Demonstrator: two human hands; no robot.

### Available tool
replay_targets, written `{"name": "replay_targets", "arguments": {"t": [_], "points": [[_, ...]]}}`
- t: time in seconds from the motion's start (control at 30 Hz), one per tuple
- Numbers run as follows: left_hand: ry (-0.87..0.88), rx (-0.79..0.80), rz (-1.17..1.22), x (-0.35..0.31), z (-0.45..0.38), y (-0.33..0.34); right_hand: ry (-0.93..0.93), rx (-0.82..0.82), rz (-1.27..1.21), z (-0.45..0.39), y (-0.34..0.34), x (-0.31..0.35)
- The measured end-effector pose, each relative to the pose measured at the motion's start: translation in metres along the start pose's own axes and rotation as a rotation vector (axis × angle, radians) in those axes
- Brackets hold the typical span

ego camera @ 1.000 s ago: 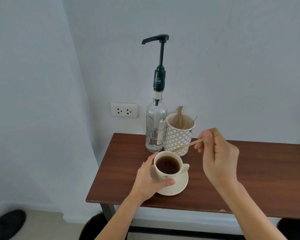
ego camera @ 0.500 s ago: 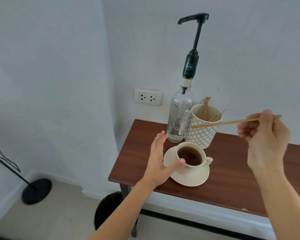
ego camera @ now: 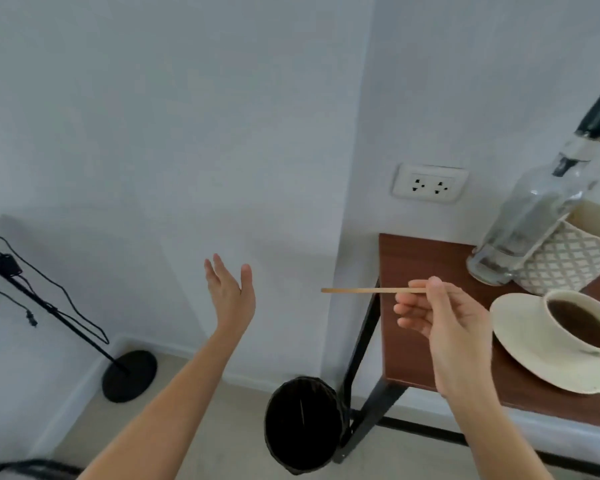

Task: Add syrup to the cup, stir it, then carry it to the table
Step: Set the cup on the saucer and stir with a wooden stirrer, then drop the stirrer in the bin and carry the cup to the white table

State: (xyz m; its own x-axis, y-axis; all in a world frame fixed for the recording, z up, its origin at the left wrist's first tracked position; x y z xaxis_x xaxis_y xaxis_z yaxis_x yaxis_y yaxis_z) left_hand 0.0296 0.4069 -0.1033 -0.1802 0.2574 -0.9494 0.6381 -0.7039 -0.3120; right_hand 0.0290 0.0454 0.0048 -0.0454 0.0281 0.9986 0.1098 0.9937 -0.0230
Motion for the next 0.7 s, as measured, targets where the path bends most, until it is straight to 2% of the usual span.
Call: {"name": "replay_targets", "arguments": {"t": [0.13, 0.33, 0.5, 0.6, 0.7], "points": [[-0.102, 0.097, -0.002, 0.018, -0.048, 0.004, -0.059, 0.046, 0.364, 0.015, 0.072, -0.040], [-0.167, 0.125, 0.008, 0.043, -0.079, 0.037, 0.030, 0.185, 0.696, 0.024, 0.134, -0.144], [-0.148, 0.125, 0.040, 0.057, -0.088, 0.053, 0.260, 0.258, 0.799, 0.030, 0.135, -0.219], [-0.130, 0.131, 0.038, 0.058, -0.089, 0.055, 0.256, 0.224, 0.771, 0.037, 0.127, -0.220], [-0.150, 0.128, 0.049, 0.054, -0.086, 0.051, 0.185, 0.190, 0.712, 0.044, 0.120, -0.191]]}}
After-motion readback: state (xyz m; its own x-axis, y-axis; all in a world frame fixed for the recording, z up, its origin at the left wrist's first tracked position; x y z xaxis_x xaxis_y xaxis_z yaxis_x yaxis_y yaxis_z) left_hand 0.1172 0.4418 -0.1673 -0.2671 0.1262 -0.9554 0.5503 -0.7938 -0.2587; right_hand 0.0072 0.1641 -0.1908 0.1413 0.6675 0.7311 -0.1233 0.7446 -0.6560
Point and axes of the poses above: each hand's wrist, its own z-axis away from the middle knuckle, its own y-axis out of the palm, x = y × z, the point moved 9 cm from there along -z, towards the middle knuckle, and after that the axes turned 9 degrees about z, right-handed, at the moved point
